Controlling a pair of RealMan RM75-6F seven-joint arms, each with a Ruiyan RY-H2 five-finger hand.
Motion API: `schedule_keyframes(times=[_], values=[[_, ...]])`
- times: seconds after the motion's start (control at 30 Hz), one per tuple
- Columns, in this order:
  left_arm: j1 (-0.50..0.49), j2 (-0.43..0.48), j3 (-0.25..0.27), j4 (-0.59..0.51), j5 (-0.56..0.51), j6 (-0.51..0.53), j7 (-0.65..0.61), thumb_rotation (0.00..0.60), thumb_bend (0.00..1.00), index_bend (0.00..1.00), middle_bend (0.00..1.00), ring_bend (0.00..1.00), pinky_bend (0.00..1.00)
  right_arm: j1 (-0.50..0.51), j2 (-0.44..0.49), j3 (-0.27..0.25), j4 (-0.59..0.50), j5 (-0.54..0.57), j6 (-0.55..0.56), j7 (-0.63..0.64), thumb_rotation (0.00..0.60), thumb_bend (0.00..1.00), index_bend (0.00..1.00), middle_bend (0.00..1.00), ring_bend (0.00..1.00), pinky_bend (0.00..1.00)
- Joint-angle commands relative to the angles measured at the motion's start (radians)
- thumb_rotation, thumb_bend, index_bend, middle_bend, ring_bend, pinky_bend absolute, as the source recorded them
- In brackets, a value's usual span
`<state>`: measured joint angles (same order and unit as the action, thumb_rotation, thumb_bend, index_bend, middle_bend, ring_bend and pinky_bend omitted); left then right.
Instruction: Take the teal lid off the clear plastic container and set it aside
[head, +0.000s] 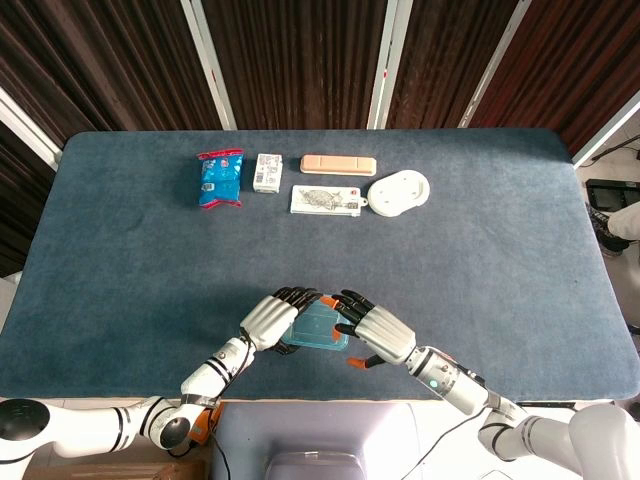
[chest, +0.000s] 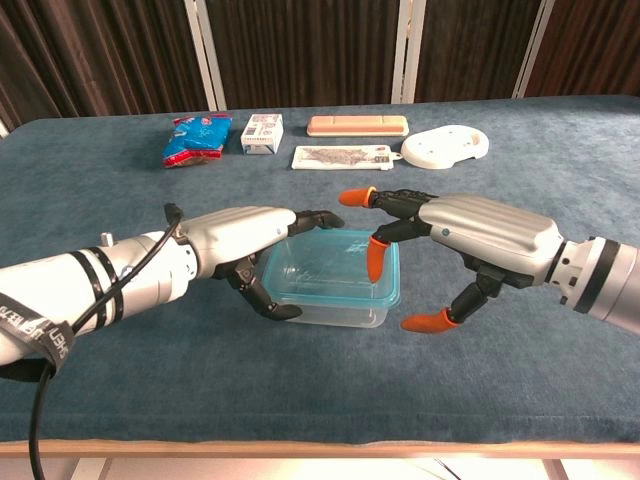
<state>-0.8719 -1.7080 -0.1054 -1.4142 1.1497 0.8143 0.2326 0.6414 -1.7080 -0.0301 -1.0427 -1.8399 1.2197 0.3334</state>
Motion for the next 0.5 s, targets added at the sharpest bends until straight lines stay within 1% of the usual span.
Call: schedule_keyframes(times=[0.03, 0.2, 0.5], values=[[0.003, -0.008, 0.007, 0.013, 0.013, 0.0, -0.006, 0.6, 0.27, 0.0, 0.23, 0.15, 0.18, 0.004, -0.004, -0.003, 0.005, 0.006, 0.004, -0.001, 0.6, 0.37, 0.57, 0.01, 0.0, 0.0], [0.004, -0.014, 0.005, 0.022, 0.025, 0.0, -0.01, 0.6, 0.27, 0.0, 0.23, 0.15, 0.18, 0.01, -0.016, -0.006, 0.023, 0.017, 0.006, -0.018, 0.6, 0.4, 0.58, 0.01, 0.0, 0.0], [0.007, -0.015, 0.004, 0.024, 0.025, -0.005, -0.008, 0.6, 0.27, 0.0, 0.23, 0.14, 0.18, 0.022, -0.054, -0.005, 0.049, 0.041, 0.002, -0.033, 0.6, 0.4, 0.59, 0.03, 0.0, 0.0]])
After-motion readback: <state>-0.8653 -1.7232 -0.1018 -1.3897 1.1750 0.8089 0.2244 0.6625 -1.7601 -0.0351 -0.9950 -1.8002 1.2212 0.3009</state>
